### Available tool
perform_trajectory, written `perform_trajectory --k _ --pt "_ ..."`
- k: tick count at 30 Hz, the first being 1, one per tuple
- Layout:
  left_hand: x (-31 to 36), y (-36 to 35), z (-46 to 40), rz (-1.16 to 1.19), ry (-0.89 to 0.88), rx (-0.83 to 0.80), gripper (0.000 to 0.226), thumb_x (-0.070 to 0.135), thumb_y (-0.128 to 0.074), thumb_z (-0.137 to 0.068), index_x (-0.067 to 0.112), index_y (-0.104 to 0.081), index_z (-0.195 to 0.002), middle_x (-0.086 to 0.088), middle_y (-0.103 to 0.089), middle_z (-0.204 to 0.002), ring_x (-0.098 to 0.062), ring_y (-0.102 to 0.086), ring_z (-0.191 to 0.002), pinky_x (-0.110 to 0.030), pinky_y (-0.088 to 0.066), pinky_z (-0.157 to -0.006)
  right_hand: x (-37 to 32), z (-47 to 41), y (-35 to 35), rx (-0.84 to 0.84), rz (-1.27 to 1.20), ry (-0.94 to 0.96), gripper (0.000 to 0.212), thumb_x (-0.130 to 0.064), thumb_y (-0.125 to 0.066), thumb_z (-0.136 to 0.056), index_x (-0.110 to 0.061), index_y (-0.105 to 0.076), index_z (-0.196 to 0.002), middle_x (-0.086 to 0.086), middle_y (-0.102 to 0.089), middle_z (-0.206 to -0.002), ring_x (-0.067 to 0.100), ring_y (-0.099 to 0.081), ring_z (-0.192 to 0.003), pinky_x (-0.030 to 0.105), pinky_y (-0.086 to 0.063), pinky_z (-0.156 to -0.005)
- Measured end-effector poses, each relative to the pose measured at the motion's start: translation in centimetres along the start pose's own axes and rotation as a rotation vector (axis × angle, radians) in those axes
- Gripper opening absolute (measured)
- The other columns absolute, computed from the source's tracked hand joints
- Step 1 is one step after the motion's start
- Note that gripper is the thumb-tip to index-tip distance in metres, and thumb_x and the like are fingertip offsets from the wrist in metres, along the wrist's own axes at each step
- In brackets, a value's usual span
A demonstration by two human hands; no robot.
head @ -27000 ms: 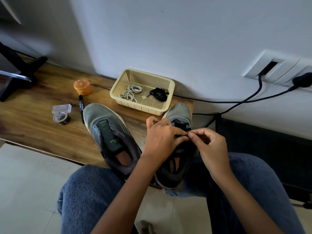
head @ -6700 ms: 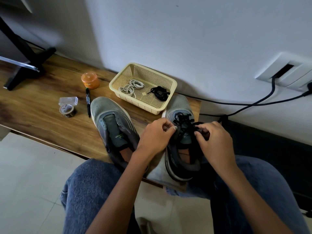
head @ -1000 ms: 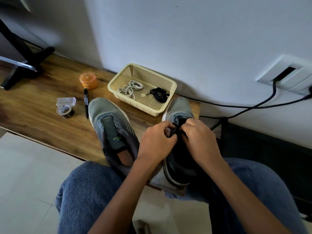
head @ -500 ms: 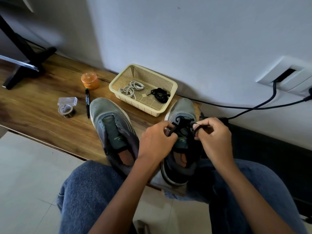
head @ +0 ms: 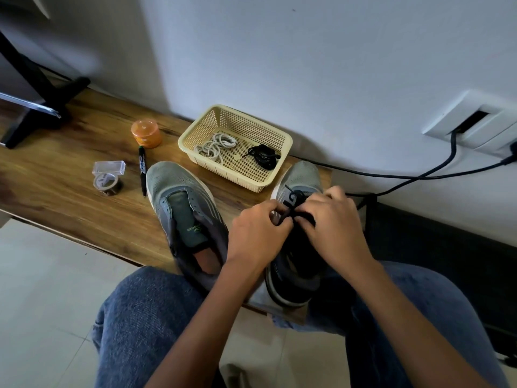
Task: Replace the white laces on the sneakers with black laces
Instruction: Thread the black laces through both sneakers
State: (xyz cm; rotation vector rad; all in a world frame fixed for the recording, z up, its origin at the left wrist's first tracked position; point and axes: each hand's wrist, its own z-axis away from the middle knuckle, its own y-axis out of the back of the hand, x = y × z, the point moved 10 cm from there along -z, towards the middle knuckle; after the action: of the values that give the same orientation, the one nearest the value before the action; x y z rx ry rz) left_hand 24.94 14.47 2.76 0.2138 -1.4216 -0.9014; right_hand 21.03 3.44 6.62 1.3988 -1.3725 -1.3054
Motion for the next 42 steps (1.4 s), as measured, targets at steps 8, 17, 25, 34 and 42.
perform_trajectory --k 8,17,25,34,42 --pt "-0.2 0.5 0.1 -0.032 0.04 0.048 0.017 0.038 -0.059 -0.086 0.029 -0.068 -0.098 0.004 -0.07 -0.088 -0.02 -0.063 -0.09 -0.032 -0.049 -0.078 -1.1 0.8 1.9 0.18 -0.033 0.031 0.013 -0.012 -0.069 -0.079 -0.01 -0.061 -0.069 0.0 -0.059 -0.074 0.025 -0.051 -0.076 0.032 -0.036 -0.062" --pt "-0.9 0.9 0.1 0.005 0.083 0.046 0.021 0.034 -0.057 -0.087 0.03 -0.069 -0.104 0.007 -0.068 -0.082 -0.016 -0.061 -0.084 -0.029 -0.047 -0.072 3.5 2.5 6.9 0.482 -0.128 -0.17 0.017 -0.002 -0.06 -0.08 -0.001 -0.055 -0.064 0.008 -0.055 -0.069 0.023 -0.044 -0.072 0.025 -0.025 -0.062" --pt "-1.0 0.8 0.0 0.033 0.091 0.028 0.021 0.032 -0.058 -0.087 0.028 -0.07 -0.104 0.009 -0.067 -0.081 -0.016 -0.06 -0.086 -0.028 -0.046 -0.073 4.7 3.4 7.2 0.512 -0.203 -0.316 0.01 -0.003 -0.06 -0.082 -0.003 -0.057 -0.073 0.004 -0.051 -0.075 0.024 -0.048 -0.076 0.02 -0.022 -0.059" --pt "-0.5 0.6 0.1 0.049 0.063 0.025 0.021 0.035 -0.061 -0.087 0.03 -0.073 -0.103 0.009 -0.072 -0.09 -0.013 -0.063 -0.093 -0.026 -0.047 -0.076 -2.0 1.1 2.6 0.208 0.056 0.07 0.016 -0.014 -0.074 -0.076 -0.012 -0.074 -0.092 0.0 -0.067 -0.088 0.027 -0.053 -0.088 0.035 -0.038 -0.069" --pt "-0.4 0.8 0.0 0.018 0.07 0.047 0.021 0.037 -0.058 -0.086 0.029 -0.073 -0.097 0.007 -0.072 -0.087 -0.016 -0.065 -0.09 -0.032 -0.053 -0.08 -1.9 0.5 1.5 0.181 0.035 0.048 0.015 -0.011 -0.073 -0.073 -0.007 -0.061 -0.064 0.003 -0.06 -0.069 0.027 -0.054 -0.07 0.034 -0.041 -0.06"
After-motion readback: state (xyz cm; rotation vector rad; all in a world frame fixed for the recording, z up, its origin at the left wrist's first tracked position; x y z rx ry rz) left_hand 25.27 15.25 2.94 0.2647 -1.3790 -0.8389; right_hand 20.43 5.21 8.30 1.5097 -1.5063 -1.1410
